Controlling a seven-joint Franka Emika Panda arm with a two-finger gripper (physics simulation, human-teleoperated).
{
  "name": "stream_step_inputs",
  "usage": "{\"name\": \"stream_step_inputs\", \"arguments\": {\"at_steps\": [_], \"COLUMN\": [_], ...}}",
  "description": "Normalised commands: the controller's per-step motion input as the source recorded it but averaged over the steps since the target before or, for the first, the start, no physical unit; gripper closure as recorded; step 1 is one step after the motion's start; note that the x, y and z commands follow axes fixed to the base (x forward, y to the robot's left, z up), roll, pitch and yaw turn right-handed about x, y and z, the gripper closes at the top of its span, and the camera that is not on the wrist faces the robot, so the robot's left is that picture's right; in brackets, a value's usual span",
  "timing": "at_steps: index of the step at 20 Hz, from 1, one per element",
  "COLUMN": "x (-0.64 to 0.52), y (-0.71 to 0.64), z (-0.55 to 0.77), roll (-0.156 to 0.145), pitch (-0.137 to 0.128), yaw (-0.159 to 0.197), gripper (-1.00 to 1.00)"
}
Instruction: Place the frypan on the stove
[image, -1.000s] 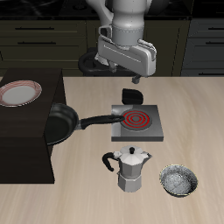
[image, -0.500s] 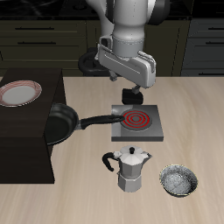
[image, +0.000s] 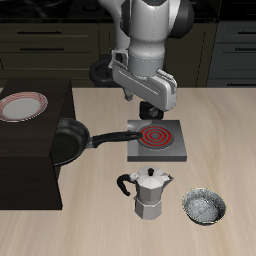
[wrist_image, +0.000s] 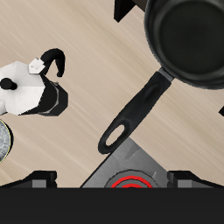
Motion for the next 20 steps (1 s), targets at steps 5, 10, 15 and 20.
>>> {"name": "stream_step_inputs", "arguments": {"at_steps": [5, 10, 15, 20], "x": [0.09, 0.04, 0.04, 0.0], "y": [-0.11, -0.13, -0.06, 0.01], "z": [-0.15, -0.11, -0.21, -0.17], "roll": [-0.016, -0.02, -0.008, 0.002], "pitch": [0.018, 0.016, 0.024, 0.019], "yaw": [-0.019, -0.004, -0.016, -0.021], "gripper": [-1.0, -1.0, -1.0, -1.0]}}
